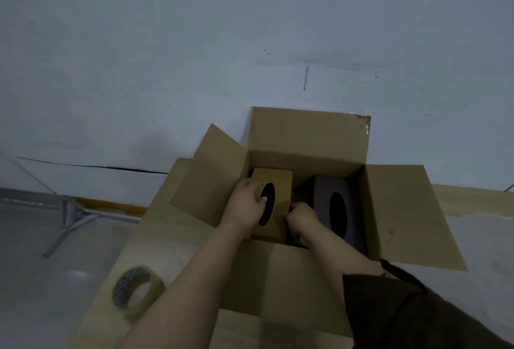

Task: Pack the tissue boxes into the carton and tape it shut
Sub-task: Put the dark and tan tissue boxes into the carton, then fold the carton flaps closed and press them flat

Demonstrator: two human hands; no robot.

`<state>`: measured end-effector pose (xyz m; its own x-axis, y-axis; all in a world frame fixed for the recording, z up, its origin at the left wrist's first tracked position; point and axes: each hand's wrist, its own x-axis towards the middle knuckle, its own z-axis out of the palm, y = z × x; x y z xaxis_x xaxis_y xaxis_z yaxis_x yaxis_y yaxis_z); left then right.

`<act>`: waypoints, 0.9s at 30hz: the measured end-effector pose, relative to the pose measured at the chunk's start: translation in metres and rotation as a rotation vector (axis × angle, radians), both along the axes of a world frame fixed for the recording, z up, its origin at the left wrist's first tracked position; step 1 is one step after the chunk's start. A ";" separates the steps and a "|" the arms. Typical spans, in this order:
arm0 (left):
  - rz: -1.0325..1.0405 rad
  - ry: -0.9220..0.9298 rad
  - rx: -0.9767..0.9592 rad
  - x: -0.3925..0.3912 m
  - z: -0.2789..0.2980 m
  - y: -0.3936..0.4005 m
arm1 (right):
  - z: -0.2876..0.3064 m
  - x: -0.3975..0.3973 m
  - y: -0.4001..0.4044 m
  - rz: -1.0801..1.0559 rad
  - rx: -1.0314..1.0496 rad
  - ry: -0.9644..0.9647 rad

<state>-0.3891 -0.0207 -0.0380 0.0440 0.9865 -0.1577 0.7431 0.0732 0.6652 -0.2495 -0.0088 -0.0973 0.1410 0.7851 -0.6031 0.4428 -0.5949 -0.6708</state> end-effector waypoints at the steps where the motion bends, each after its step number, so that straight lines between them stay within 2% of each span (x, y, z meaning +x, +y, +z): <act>1: -0.027 0.009 0.090 -0.008 0.008 -0.004 | 0.004 -0.007 -0.002 -0.001 0.005 0.022; 4: -0.067 0.079 0.348 -0.020 0.028 -0.005 | 0.005 -0.011 0.001 0.033 -0.006 0.007; 6: 0.026 0.148 0.450 -0.034 0.044 -0.007 | 0.009 -0.014 -0.001 0.061 -0.005 -0.004; 7: 0.096 0.200 0.452 -0.040 0.051 -0.007 | 0.009 -0.015 -0.001 0.072 0.007 -0.001; 9: 0.226 0.323 0.323 -0.054 0.064 -0.011 | 0.012 -0.016 -0.004 0.091 0.034 -0.012; 12: 0.284 0.263 0.110 -0.066 0.081 -0.017 | 0.023 -0.017 -0.013 0.055 0.111 -0.024; 20: 0.137 0.091 0.248 -0.043 0.094 -0.035 | 0.064 -0.012 -0.055 -0.041 0.322 -0.059; 27: -0.094 0.096 0.263 0.004 0.037 -0.061 | 0.076 0.017 -0.092 -0.191 0.427 -0.133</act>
<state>-0.3852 -0.0817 -0.0008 0.1342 0.9864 0.0953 0.7986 -0.1646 0.5789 -0.2325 -0.1008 -0.0211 0.3613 0.9108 -0.1999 0.4511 -0.3583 -0.8174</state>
